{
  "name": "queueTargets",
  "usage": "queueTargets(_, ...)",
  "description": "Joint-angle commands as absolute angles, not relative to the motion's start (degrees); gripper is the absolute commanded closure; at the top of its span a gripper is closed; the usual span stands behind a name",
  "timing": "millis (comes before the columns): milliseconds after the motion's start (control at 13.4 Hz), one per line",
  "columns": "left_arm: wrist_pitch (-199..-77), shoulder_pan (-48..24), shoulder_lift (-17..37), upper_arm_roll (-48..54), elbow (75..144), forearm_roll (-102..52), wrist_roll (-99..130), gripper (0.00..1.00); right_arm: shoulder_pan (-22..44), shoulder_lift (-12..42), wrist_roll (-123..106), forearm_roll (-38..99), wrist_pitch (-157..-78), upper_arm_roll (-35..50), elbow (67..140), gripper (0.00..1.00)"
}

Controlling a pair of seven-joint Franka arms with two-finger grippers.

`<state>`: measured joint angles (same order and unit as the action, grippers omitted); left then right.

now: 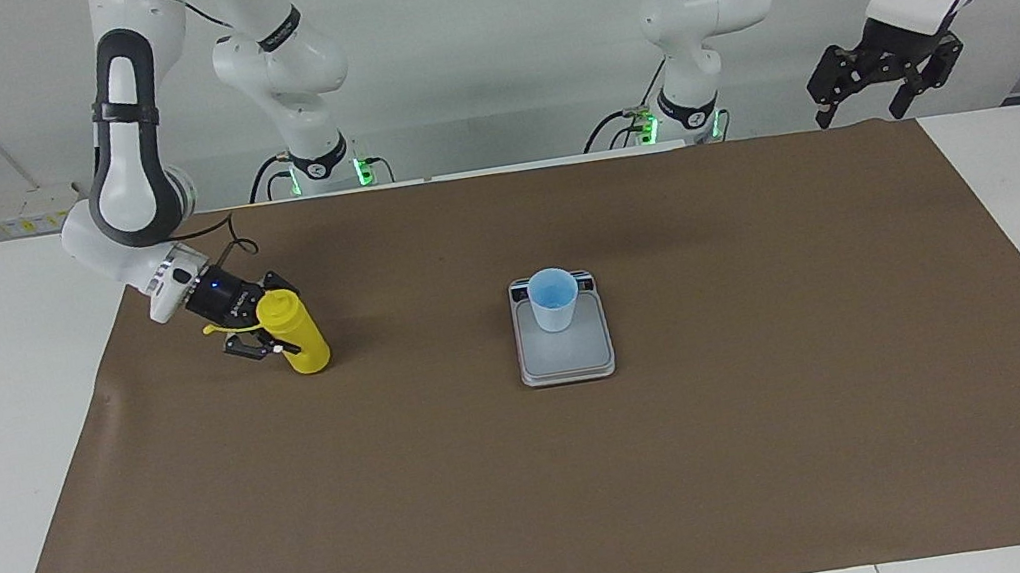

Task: Pour seasoning into cup on scale with both arms
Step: 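Set the yellow bottle down on the table with the right gripper, then open the right gripper and draw it back from the bottle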

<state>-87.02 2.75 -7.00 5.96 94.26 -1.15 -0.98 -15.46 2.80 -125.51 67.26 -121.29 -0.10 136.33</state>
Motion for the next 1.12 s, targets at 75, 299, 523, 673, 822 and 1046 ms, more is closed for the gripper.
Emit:
queueTargets(75, -88.0, 3.5, -8.8, 6.3, 96.3, -1.4, -1.8, 0.00, -16.3, 2.0, -125.2, 69.5, -119.7, 0.4, 136.7, 0.00)
queueTargets(299, -88.0, 3.5, -8.8, 6.3, 96.3, -1.4, -1.8, 0.00, -17.5, 1.6, -125.2, 68.7, -118.1, 0.3, 137.4, 0.00)
queueTargets(523, -87.9, 3.5, -8.8, 6.3, 96.3, -1.4, -1.8, 0.00, -19.1, 1.2, -125.0, 64.4, -118.1, 0.1, 138.7, 0.00)
queueTargets(673, -88.0, 3.5, -8.8, 6.3, 96.3, -1.4, -1.8, 0.00, -20.3, 1.3, -124.5, 60.2, -118.6, -0.1, 138.6, 0.00)
queueTargets(822, -88.0, 3.5, -8.8, 6.3, 96.3, -1.4, -1.8, 0.00, -21.4, 1.4, -123.0, 53.7, -119.1, -0.2, 138.3, 0.00)
queueTargets(1046, -88.0, 3.5, -8.8, 6.3, 96.3, -1.4, -1.8, 0.00, -24.2, 1.1, -118.3, 44.9, -118.4, -0.3, 135.7, 0.00)
